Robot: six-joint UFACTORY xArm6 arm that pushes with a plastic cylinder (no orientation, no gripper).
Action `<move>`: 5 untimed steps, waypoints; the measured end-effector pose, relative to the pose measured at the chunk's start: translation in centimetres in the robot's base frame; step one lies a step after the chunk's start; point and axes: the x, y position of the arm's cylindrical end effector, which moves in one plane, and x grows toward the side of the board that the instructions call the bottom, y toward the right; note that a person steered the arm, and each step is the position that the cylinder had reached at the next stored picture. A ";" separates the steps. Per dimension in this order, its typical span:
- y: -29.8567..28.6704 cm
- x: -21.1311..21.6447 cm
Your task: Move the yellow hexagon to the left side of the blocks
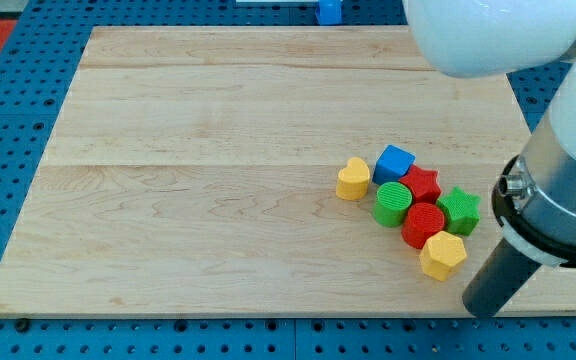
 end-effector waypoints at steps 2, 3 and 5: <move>1.0 -2.3; -2.2 -3.1; -2.8 -4.6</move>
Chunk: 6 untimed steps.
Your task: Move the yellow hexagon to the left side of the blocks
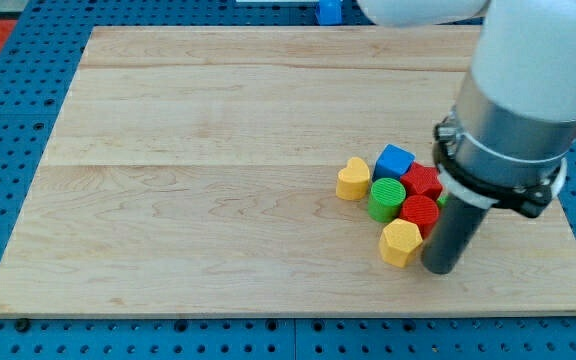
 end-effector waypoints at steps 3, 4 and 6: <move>-21.6 -3.6; -17.4 -4.2; -21.1 -7.8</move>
